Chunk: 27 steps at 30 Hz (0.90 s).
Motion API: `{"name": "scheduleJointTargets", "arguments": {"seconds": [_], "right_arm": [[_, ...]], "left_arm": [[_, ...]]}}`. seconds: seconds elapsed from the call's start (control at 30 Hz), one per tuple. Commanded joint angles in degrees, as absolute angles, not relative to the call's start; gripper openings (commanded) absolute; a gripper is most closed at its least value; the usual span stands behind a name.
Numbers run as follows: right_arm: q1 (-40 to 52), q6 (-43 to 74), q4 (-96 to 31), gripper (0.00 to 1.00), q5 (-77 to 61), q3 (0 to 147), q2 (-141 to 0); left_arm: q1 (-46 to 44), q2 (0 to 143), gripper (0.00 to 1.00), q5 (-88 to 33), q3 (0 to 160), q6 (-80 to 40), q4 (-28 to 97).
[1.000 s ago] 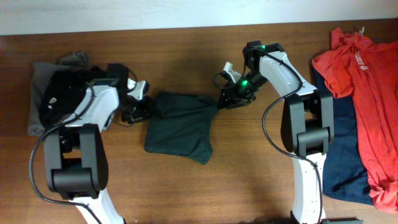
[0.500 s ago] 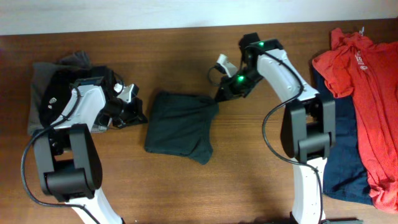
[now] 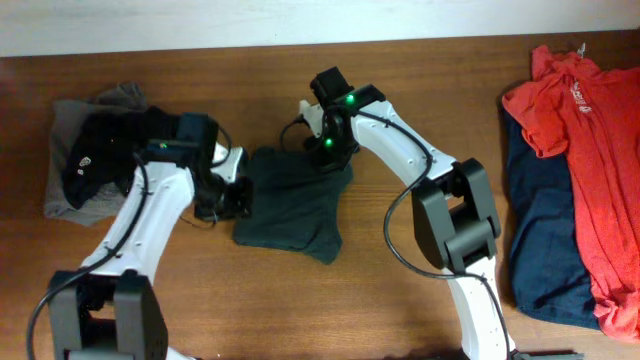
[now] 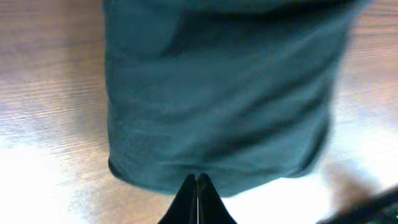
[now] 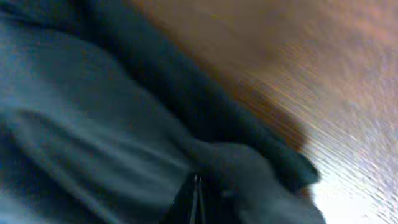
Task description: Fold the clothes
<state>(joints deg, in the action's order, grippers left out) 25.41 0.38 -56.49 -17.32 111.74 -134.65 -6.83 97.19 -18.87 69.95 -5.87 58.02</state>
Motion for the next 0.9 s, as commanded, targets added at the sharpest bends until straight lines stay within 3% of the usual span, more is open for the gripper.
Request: {"name": "scheduleJointTargets", "arguments": {"seconds": [0.0, 0.3, 0.6, 0.7, 0.87], "right_arm": [[23.3, 3.2, -59.7, 0.04, -14.3, 111.3, -137.4], [23.9, 14.1, -79.5, 0.04, -15.3, 111.2, -137.2], [25.4, 13.8, -80.4, 0.04, -15.8, 111.4, -132.1], [25.4, 11.0, -78.7, 0.04, -15.9, 111.4, -129.6], [25.4, 4.5, -77.1, 0.04, -15.8, 111.4, -127.1]], "left_arm": [[-6.7, 97.7, 0.08, -17.5, 61.5, -9.6, 50.3], [-6.9, 97.7, 0.17, -16.6, 51.5, -9.4, 24.0], [-6.2, 97.7, 0.18, -17.3, 54.7, -16.8, 3.2], [-5.5, 97.7, 0.18, -20.7, 58.6, -17.3, 4.4], [-4.3, 96.8, 0.25, -21.2, 68.4, -16.9, 25.2]]}}
